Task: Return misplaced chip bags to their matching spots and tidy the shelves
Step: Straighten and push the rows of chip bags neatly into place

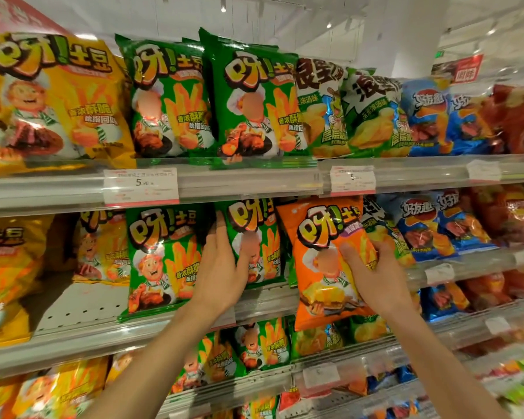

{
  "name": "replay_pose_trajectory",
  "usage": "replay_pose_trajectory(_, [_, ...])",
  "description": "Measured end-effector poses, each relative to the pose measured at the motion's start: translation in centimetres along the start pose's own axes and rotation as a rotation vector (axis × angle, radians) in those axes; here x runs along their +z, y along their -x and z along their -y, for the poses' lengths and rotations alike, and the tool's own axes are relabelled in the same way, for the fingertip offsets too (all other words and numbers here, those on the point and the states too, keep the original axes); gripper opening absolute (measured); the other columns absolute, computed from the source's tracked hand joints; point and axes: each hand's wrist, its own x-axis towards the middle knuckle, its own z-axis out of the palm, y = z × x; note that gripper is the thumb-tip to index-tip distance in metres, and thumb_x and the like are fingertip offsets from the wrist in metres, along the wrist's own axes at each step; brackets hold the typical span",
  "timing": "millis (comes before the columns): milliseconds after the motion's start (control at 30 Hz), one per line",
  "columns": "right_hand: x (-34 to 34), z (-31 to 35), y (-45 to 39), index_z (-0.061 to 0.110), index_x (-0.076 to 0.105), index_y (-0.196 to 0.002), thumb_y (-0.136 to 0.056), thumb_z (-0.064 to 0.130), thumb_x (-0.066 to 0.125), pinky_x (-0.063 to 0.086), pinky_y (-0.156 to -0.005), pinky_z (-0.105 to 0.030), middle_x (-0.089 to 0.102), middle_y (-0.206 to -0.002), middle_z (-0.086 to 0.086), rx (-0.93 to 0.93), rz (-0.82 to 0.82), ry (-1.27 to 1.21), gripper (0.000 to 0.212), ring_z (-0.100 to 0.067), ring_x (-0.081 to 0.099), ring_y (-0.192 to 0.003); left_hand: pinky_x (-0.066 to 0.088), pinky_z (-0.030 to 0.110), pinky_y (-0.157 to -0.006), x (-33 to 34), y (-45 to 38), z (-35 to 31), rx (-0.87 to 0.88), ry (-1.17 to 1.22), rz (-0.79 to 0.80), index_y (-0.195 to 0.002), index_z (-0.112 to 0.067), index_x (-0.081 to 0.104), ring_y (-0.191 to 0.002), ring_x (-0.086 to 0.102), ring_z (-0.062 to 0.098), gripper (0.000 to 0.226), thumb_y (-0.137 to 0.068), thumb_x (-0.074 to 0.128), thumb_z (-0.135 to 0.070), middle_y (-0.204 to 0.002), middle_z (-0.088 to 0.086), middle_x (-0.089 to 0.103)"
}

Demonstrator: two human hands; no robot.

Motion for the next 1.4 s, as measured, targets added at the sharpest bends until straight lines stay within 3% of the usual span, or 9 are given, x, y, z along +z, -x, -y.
replay_pose_trajectory(100, [0.1, -0.1, 0.1, 0.018, 0.042, -0.141, -0.084, 0.071, 0.057, 0.051, -0.095, -0.049, 0.065, -0.120, -0.004, 0.002, -0.002, -0.006, 0.079, -0.028, 0.061, -0.109, 0.035, 0.041, -0.110, 0.0, -0.4, 0.8, 0.050, -0.193, -0.033, -0.158, -0.005, 0.010, -0.134, 0.039, 0.033, 0.080, -0.101, 0.037, -0.053, -0.151, 0.020, 0.039])
replay_pose_trajectory(233, [0.0, -0.2, 0.1, 0.018, 0.043, -0.141, -0.086, 0.067, 0.058, 0.050, -0.095, -0.048, 0.065, -0.115, -0.002, -0.004, 0.001, -0.019, 0.076, -0.026, 0.061, -0.107, 0.038, 0.046, -0.110, -0.8, -1.4, 1.7, -0.129, -0.035, 0.137, -0.160, -0.020, 0.005, -0.137, 0.043, 0.037, 0.086, -0.095, 0.043, -0.062, -0.155, 0.016, 0.037])
replay_pose_trajectory(400, [0.3, -0.2, 0.0, 0.017, 0.046, -0.137, -0.086, 0.068, 0.058, 0.052, -0.090, -0.048, 0.067, -0.101, 0.003, -0.018, -0.003, -0.019, 0.073, -0.020, 0.064, -0.094, 0.050, 0.030, -0.061, -1.0, -1.5, 1.3, -0.150, 0.064, 0.180, -0.158, -0.025, -0.011, -0.079, 0.065, 0.018, 0.087, -0.098, 0.044, -0.056, -0.132, 0.022, 0.058])
replay_pose_trajectory(533, [0.6, 0.0, 0.0, 0.014, 0.051, -0.128, -0.089, 0.060, 0.061, 0.047, -0.070, -0.033, 0.067, -0.091, 0.007, -0.023, 0.000, -0.057, 0.062, -0.008, 0.062, -0.083, 0.044, 0.043, -0.104, -0.9, -0.4, 1.5, 0.195, -0.254, -0.129, -0.160, -0.022, 0.004, -0.140, 0.036, 0.034, 0.077, -0.101, 0.045, -0.050, -0.163, 0.020, 0.016])
replay_pose_trajectory(700, [0.9, 0.0, 0.4, 0.014, 0.049, -0.132, -0.090, 0.057, 0.061, 0.045, -0.079, -0.037, 0.063, -0.093, 0.012, -0.021, -0.019, -0.085, 0.061, -0.004, 0.059, -0.085, 0.060, 0.037, -0.070, -0.2, 0.1, 1.9, 0.322, -0.428, -0.037, -0.158, -0.031, 0.019, -0.129, 0.046, 0.036, 0.070, -0.098, 0.047, -0.055, -0.166, 0.018, -0.003])
replay_pose_trajectory(900, [0.9, -0.3, 0.3, 0.013, 0.044, -0.138, -0.090, 0.059, 0.059, 0.042, -0.084, -0.035, 0.058, -0.097, 0.014, -0.013, -0.022, -0.140, 0.068, -0.018, 0.059, -0.097, 0.060, 0.032, -0.069, 1.9, -0.8, 1.5, 0.257, -0.293, 0.017, -0.158, -0.035, 0.010, -0.145, 0.029, 0.034, 0.075, -0.098, 0.052, -0.046, -0.165, 0.000, -0.021])
replay_pose_trajectory(1000, [0.9, -0.4, 0.6, 0.013, 0.046, -0.137, -0.088, 0.062, 0.060, 0.044, -0.084, -0.035, 0.061, -0.097, 0.012, 0.002, -0.030, -0.154, 0.070, -0.020, 0.061, -0.100, 0.061, 0.034, -0.071, 2.0, -1.0, 1.7, 0.252, -0.349, 0.042, -0.158, -0.036, 0.007, -0.146, 0.026, 0.035, 0.075, -0.097, 0.048, -0.052, -0.165, 0.001, -0.019])
replay_pose_trajectory(1133, [1.0, 0.0, 1.6, 0.016, 0.045, -0.133, -0.091, 0.056, 0.060, 0.039, -0.082, -0.032, 0.058, -0.094, 0.015, 0.034, -0.042, -0.204, 0.059, -0.013, 0.060, -0.090, 0.050, 0.047, -0.101, 1.0, -0.6, 1.9, 0.286, -0.458, 0.005, -0.159, -0.032, 0.014, -0.145, 0.026, 0.040, 0.073, -0.097, 0.044, -0.057, -0.166, 0.016, -0.006])
replay_pose_trajectory(1400, [2.0, 1.1, 4.9, 0.024, 0.044, -0.123, -0.093, 0.053, 0.059, 0.039, -0.058, -0.012, 0.061, -0.096, 0.013, 0.033, 0.011, -0.297, 0.044, 0.004, 0.056, -0.081, 0.036, 0.042, -0.110, -0.5, 2.4, 1.3, 0.298, -0.221, -0.051, -0.150, -0.024, 0.039, -0.144, 0.030, 0.028, 0.057, -0.098, 0.045, -0.048, -0.159, 0.011, 0.028])
